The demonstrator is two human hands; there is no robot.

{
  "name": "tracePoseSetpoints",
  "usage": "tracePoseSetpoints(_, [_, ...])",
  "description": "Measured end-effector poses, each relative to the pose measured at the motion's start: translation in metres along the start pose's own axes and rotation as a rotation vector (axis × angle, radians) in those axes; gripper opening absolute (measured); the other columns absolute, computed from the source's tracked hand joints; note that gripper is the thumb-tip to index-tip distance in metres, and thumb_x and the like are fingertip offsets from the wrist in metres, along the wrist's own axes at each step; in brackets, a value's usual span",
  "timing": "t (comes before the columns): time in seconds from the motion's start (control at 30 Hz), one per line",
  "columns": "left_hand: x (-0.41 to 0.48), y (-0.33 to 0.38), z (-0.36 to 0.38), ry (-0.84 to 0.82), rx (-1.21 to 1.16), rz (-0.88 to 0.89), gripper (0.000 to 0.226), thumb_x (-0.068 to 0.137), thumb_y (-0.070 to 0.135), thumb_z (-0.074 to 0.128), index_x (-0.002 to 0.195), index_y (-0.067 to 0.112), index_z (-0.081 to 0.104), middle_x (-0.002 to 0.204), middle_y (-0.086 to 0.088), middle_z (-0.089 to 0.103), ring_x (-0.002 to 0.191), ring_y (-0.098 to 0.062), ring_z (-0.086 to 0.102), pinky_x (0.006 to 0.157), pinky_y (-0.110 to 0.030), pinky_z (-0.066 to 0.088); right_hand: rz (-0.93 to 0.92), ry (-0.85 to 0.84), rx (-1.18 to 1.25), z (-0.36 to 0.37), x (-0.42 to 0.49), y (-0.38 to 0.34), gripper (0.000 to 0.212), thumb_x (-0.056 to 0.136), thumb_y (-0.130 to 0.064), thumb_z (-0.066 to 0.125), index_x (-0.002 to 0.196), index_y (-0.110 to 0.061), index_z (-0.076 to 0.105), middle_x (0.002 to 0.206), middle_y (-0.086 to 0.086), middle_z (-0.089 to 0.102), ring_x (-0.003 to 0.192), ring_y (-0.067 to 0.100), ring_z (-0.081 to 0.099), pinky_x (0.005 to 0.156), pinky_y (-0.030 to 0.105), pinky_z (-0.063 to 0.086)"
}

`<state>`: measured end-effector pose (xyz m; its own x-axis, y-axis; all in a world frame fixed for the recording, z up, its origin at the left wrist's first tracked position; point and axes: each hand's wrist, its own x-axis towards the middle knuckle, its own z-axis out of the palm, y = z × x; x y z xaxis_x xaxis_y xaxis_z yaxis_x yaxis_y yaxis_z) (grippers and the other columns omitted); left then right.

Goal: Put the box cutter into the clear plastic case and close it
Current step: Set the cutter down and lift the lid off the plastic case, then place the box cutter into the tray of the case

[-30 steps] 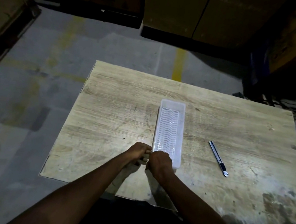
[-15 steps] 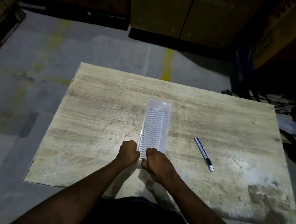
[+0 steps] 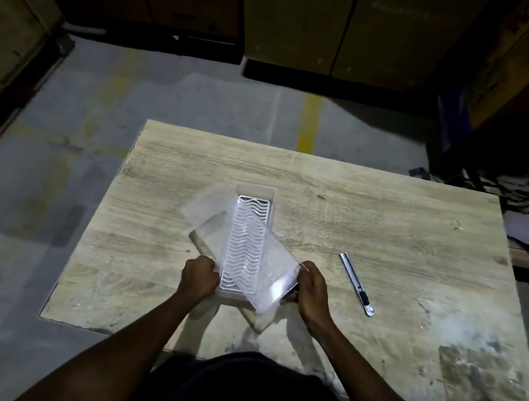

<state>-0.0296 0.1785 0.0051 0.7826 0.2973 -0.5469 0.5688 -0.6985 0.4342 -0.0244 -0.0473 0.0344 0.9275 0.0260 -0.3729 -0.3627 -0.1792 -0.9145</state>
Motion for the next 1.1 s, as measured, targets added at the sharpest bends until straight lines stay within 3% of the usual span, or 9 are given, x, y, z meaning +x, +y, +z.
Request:
tracePoseSetpoints(0.1, [-0.001,-0.001,0.000,-0.002,0.048,-0.023,0.023,0.072,0.011,0.059,0.051,0.008,0.049,0.078,-0.030,0.069,0.082,-0.042,0.066,0.064,-0.036,0.046,0.146,0.083,0.196,-0.011,0.006,0.020,0.028,0.102,-0.006,0.032,0.079,-0.007,0.047,0.063,0.014,0.049,0.042,0.018,0.051,0.043,0.026,0.046])
tracePoseSetpoints(0.23, [-0.004,0.001,0.002,0.022,0.039,-0.036,0.016,0.073,0.010,0.059,0.066,-0.004,0.064,0.075,-0.029,0.070,0.080,-0.040,0.069,0.067,-0.037,0.051,0.243,0.164,0.339,-0.026,0.012,0.033,0.024,0.100,-0.003,0.035,0.079,-0.006,0.048,0.056,0.007,0.055,0.042,0.019,0.045,0.042,0.023,0.039])
tracePoseSetpoints(0.53, [-0.004,-0.012,0.013,0.105,-0.034,-0.093,0.016,0.076,0.011,0.057,0.079,0.001,0.068,0.079,-0.025,0.072,0.083,-0.040,0.070,0.069,-0.039,0.057,0.498,0.088,0.262,-0.033,0.017,0.090,0.019,0.095,-0.007,0.044,0.078,-0.006,0.055,0.052,0.015,0.057,0.035,0.018,0.041,0.045,0.023,0.037])
tracePoseSetpoints(0.67, [-0.011,-0.001,0.007,0.138,0.013,-0.042,0.018,0.079,0.007,0.059,0.090,-0.002,0.070,0.096,-0.027,0.072,0.097,-0.042,0.065,0.078,-0.036,0.049,0.373,0.032,-0.145,-0.040,0.015,0.096,0.029,0.096,-0.015,0.045,0.076,-0.002,0.061,0.058,0.012,0.066,0.043,0.018,0.051,0.042,0.022,0.043])
tracePoseSetpoints(0.73, [-0.011,0.001,0.006,0.149,0.015,-0.037,0.020,0.080,0.006,0.059,0.095,-0.002,0.070,0.101,-0.026,0.071,0.102,-0.042,0.064,0.082,-0.036,0.048,0.284,-0.018,-0.483,-0.045,0.014,0.096,0.030,0.091,-0.023,0.045,0.076,-0.006,0.064,0.062,0.004,0.071,0.059,0.019,0.065,0.060,0.026,0.052])
tracePoseSetpoints(0.8, [-0.011,0.003,0.005,0.153,0.020,-0.039,0.021,0.080,0.005,0.058,0.097,-0.002,0.069,0.103,-0.026,0.071,0.104,-0.042,0.063,0.084,-0.037,0.047,0.254,-0.017,-0.698,-0.051,0.013,0.100,0.029,0.087,-0.028,0.042,0.079,-0.010,0.063,0.078,0.009,0.072,0.079,0.030,0.069,0.071,0.033,0.054])
tracePoseSetpoints(0.9, [-0.011,0.005,0.008,0.142,0.055,-0.053,0.025,0.080,0.004,0.055,0.101,-0.001,0.068,0.106,-0.025,0.070,0.107,-0.043,0.061,0.088,-0.039,0.047,0.230,-0.025,-0.875,-0.055,0.008,0.100,0.033,0.097,-0.032,0.034,0.088,-0.011,0.058,0.096,0.016,0.067,0.093,0.037,0.065,0.076,0.037,0.050])
tracePoseSetpoints(1.0, [-0.011,0.007,0.011,0.149,0.085,-0.055,0.024,0.081,0.005,0.051,0.098,-0.001,0.067,0.107,-0.027,0.068,0.105,-0.044,0.061,0.085,-0.041,0.049,0.154,-0.138,-1.104,-0.059,0.006,0.101,0.028,0.094,-0.031,0.038,0.093,-0.013,0.060,0.102,0.012,0.067,0.098,0.034,0.066,0.078,0.038,0.052])
tracePoseSetpoints(1.1, [-0.010,0.008,0.013,0.166,0.117,-0.044,0.027,0.085,0.009,0.044,0.102,0.001,0.064,0.106,-0.028,0.067,0.102,-0.045,0.061,0.082,-0.043,0.050,0.092,-0.147,-1.198,-0.063,0.007,0.099,0.043,0.097,-0.045,0.033,0.097,-0.014,0.061,0.104,0.010,0.066,0.098,0.032,0.066,0.080,0.036,0.050])
